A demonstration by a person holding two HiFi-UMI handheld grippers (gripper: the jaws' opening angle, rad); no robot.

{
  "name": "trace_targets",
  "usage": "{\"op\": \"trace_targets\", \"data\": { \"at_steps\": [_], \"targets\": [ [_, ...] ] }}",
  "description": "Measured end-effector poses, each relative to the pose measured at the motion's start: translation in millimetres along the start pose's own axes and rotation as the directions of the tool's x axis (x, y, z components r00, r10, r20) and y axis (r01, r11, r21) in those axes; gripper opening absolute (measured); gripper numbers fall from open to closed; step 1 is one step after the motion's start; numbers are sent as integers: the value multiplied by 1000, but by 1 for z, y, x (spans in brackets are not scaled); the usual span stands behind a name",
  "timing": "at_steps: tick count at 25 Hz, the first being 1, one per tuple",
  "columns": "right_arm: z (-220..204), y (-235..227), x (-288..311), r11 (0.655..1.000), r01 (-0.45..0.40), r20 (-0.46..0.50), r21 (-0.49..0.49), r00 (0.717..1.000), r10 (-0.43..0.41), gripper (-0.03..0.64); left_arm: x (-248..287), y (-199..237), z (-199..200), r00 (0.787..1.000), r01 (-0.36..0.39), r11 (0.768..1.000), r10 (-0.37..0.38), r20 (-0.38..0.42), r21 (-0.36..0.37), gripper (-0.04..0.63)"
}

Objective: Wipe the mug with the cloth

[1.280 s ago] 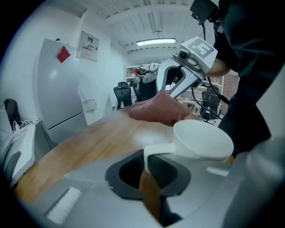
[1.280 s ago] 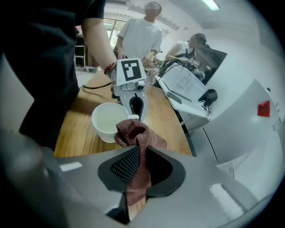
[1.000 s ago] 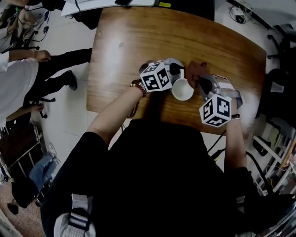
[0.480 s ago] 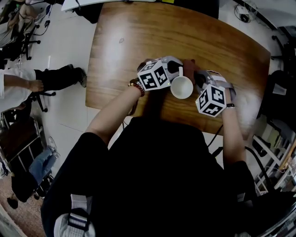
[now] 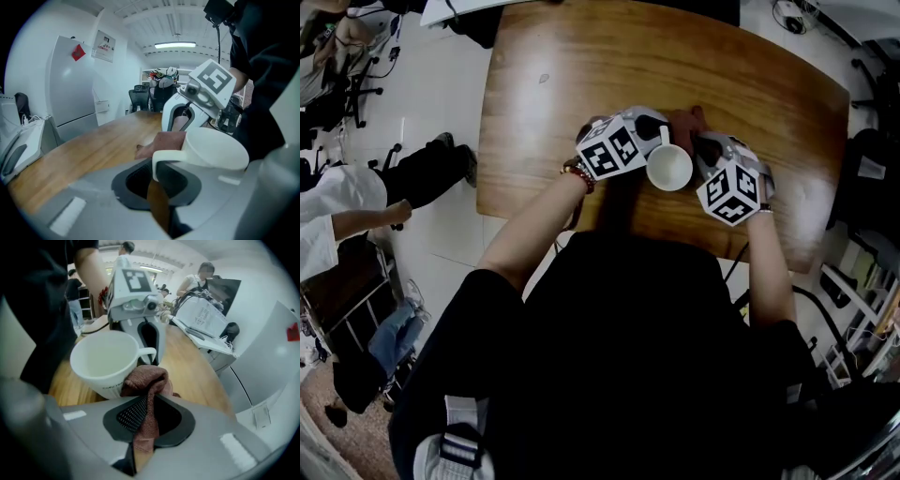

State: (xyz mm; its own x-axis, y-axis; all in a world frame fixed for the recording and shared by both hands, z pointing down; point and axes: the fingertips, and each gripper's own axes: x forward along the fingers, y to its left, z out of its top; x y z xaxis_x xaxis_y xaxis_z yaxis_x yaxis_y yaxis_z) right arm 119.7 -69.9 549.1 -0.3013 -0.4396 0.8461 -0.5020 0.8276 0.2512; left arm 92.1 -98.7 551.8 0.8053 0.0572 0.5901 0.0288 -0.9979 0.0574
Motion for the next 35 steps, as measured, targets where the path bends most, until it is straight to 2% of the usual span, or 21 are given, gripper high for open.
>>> {"op": "trace_targets", "data": {
  "at_steps": [3, 8, 10, 14, 21, 24, 26, 30, 35],
  "targets": [
    [4, -11, -25, 996, 34, 53, 85, 998, -39, 48, -2, 1, -2, 1000, -28, 999, 29, 9, -29, 31],
    [4, -20, -61, 992, 93, 50, 89, 994, -98, 46, -7, 0, -6, 995, -104, 991, 102, -21, -83, 31],
    [4, -16, -62, 991, 88, 40, 98, 995, -92, 46, -10, 0, -10, 992, -128, 986, 126, -27, -111, 31],
    [8, 6, -38, 994, 19, 37, 104, 999, -23, 46, -19, 2, -12, 987, -163, 974, 160, -32, -159, 31],
    [4, 17, 1, 995, -22, -24, 99, 999, 25, 43, -21, 2, -16, 984, -179, 970, 173, -46, -162, 31],
    [0, 18, 8, 995, -12, -41, 103, 999, 16, 43, -24, 2, -16, 984, -180, 968, 175, -45, -173, 31],
    [0, 18, 6, 991, -8, -30, 136, 999, 12, 43, -26, 0, -21, 981, -191, 966, 184, -54, -174, 31],
    [4, 17, -11, 970, -16, 19, 243, 1000, 12, 43, -32, -4, -30, 974, -218, 970, 209, -90, -103, 31],
    [10, 9, -41, 940, 1, 85, 342, 996, -32, 43, -38, -5, -35, 972, -233, 962, 224, -76, -144, 30]
  ]
}}
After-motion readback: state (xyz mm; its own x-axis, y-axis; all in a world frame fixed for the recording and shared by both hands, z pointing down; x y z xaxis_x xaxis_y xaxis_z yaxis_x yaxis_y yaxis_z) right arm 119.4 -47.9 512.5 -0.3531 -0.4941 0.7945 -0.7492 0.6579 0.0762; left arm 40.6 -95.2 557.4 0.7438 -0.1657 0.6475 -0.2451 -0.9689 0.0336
